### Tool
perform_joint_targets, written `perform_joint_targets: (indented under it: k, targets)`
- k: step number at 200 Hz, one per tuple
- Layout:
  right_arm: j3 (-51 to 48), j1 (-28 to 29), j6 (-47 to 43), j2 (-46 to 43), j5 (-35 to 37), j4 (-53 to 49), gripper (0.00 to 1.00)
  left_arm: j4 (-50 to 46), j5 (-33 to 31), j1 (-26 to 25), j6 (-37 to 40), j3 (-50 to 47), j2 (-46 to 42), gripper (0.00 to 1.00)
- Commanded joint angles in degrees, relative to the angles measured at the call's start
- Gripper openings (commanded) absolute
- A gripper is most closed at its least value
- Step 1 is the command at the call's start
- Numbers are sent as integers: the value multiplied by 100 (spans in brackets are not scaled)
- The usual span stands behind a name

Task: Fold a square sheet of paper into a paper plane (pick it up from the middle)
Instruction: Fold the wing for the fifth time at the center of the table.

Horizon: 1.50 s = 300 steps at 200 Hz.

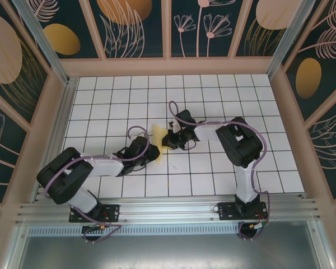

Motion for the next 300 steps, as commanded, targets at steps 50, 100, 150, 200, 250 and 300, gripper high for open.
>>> perform_joint_targets:
  k: [50, 100, 150, 200, 250, 300]
  targets:
    - [-16, -357, 200, -570, -93, 157, 15, -608, -285, -41, 1370, 247, -11, 0]
    - [-184, -586, -1, -992, 94, -3, 18, -1147, 170, -42, 3235, 527, -24, 0]
    - [-434, -594, 165, -988, -49, 219, 21, -1472, 78, -49, 3943, 766, 246, 1]
    - [-541, -575, 699, -819, -473, 418, 39, -1690, -349, -171, 4261, 959, 389, 2]
    - [-284, -520, 1504, -579, -740, 448, 45, -1755, -1057, -530, 4675, 1116, 424, 3]
    - [-374, -545, 2125, -459, -925, 516, 59, -1882, -1749, -863, 5163, 1281, 570, 2]
